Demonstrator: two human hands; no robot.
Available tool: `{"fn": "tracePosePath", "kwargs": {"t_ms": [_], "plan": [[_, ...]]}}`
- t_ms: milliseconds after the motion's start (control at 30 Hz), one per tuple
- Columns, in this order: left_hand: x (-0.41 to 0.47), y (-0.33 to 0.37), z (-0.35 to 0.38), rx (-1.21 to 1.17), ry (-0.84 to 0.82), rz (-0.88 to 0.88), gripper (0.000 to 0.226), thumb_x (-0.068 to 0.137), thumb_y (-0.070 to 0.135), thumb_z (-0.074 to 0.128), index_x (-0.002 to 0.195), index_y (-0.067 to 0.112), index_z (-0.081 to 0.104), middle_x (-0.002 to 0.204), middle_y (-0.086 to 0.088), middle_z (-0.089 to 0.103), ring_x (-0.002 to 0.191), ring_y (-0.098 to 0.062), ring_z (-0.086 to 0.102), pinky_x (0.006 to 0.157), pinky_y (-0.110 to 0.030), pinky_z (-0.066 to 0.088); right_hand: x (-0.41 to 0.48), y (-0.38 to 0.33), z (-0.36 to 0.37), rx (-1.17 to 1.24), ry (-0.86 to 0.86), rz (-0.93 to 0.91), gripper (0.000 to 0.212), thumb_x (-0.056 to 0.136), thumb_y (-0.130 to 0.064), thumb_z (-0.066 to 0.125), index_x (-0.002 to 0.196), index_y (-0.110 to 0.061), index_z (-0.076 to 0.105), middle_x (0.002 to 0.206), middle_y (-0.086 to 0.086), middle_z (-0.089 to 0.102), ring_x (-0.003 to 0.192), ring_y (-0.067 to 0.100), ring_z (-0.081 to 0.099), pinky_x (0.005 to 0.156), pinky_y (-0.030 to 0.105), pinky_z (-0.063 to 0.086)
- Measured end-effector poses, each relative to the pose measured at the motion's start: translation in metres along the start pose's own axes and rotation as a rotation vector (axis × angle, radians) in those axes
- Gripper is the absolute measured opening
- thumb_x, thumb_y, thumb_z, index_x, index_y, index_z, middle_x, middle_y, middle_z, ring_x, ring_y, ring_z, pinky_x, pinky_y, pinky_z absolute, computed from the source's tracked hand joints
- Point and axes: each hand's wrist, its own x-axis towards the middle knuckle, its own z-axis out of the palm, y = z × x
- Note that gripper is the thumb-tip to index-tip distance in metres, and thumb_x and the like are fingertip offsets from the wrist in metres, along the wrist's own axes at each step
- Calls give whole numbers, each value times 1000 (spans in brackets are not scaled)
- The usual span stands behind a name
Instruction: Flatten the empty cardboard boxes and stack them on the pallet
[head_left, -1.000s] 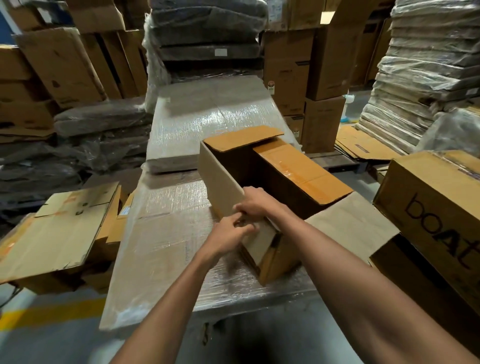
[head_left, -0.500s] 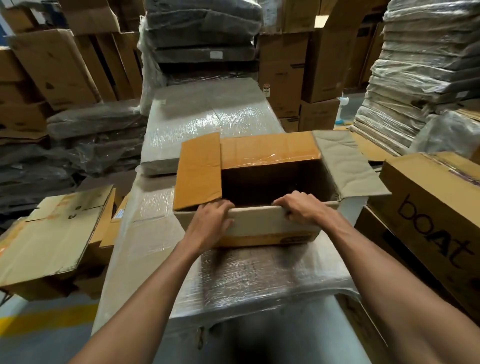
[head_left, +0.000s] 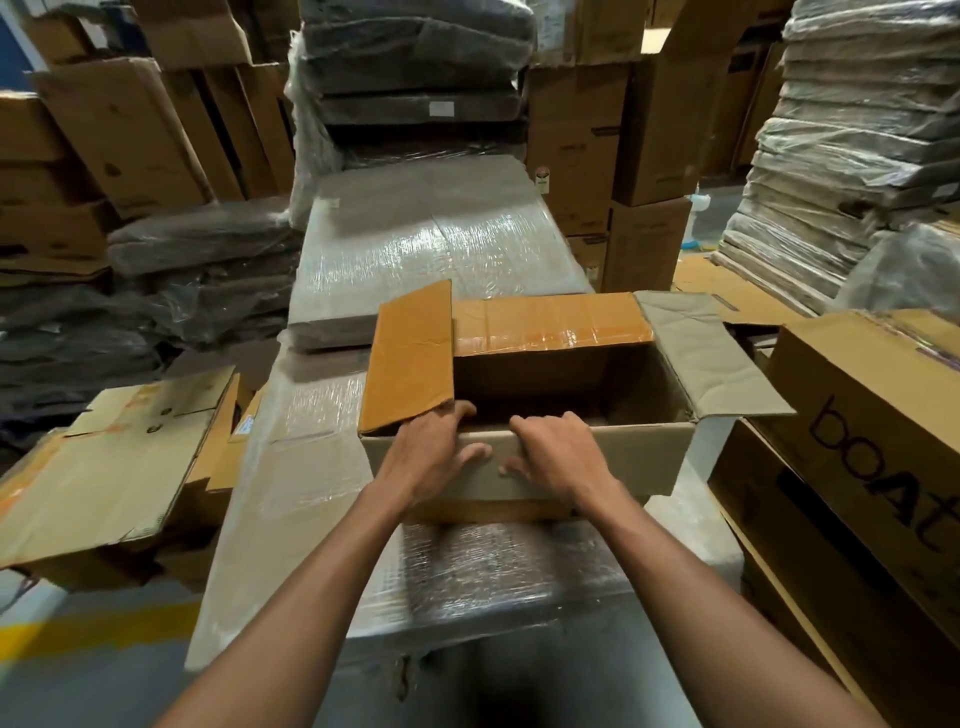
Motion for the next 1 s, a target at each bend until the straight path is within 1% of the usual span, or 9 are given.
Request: {"fn": "tracePosePath", "kwargs": {"t_ms": [67, 133, 267, 400, 567, 700, 867, 933, 1000], "plan": [[-4, -5, 1, -69, 156, 30, 68, 95, 55, 61, 150, 24, 35, 149, -8, 49, 135, -25, 49, 110, -45, 40, -3, 3, 4, 25, 34, -5, 38, 88, -53, 70, 107, -22, 59, 104, -1, 72, 95, 23, 67, 85, 41, 45], [-4, -14, -3, -120, 308, 61, 71, 97, 49, 60, 155, 20, 29, 163, -6, 30, 153, -19, 24, 121, -42, 27, -4, 3, 5, 30, 52, -22, 39, 88, -55, 69, 106, -22, 59, 102, -1, 72, 92, 22, 66, 83, 40, 43], [7, -39, -19, -42, 474, 24, 74, 98, 38, 62, 157, 10, 28, 165, -12, 24, 156, -22, 8, 128, -45, 6, -3, 3, 5, 47, 58, -23, 39, 87, -57, 69, 99, -22, 57, 96, -3, 70, 85, 19, 63, 79, 38, 38], [12, -64, -26, 20, 393, -203, 80, 100, 43, 56, 161, 11, 15, 169, -14, 11, 157, -26, 0, 126, -45, -6, -4, 3, 5, 49, 62, -21, 39, 87, -57, 69, 98, -22, 57, 95, -3, 70, 86, 20, 64, 81, 39, 40], [22, -77, -20, 36, 110, -510, 93, 99, 48, 56, 161, 10, -2, 169, -18, -6, 155, -39, -8, 124, -55, -2, -8, 2, 7, 41, 87, -31, 40, 86, -59, 69, 98, -22, 58, 94, -3, 71, 86, 20, 66, 79, 37, 40], [29, -78, -14, -33, 1, -604, 101, 95, 40, 64, 161, 10, -6, 168, -21, -4, 153, -45, 3, 124, -57, 10, -11, 2, 6, 47, 90, -16, 39, 82, -58, 72, 93, -23, 60, 89, -4, 72, 79, 20, 66, 77, 36, 43], [32, -76, -10, -115, 47, -647, 95, 92, 20, 62, 162, 13, -2, 155, -27, 34, 134, -46, 45, 108, -57, 43, -20, 2, 9, -27, 161, 0, 40, 57, -57, 87, 68, -25, 65, 59, -5, 67, 50, 19, 63, 53, 24, 35], [31, -77, -11, -121, 84, -652, 86, 93, 10, 59, 161, 11, 6, 135, -26, 55, 115, -42, 59, 94, -52, 54, -19, 5, 5, 4, 115, 14, 42, 63, -62, 79, 77, -25, 67, 68, -5, 71, 62, 20, 67, 58, 27, 38], [30, -79, -9, -135, 122, -636, 70, 94, 2, 55, 155, 8, 20, 119, -24, 62, 103, -39, 63, 84, -49, 56, -13, 6, -7, 102, -53, 83, 51, 73, -75, 65, 85, -26, 66, 75, -8, 69, 73, 17, 65, 66, 30, 41]]}}
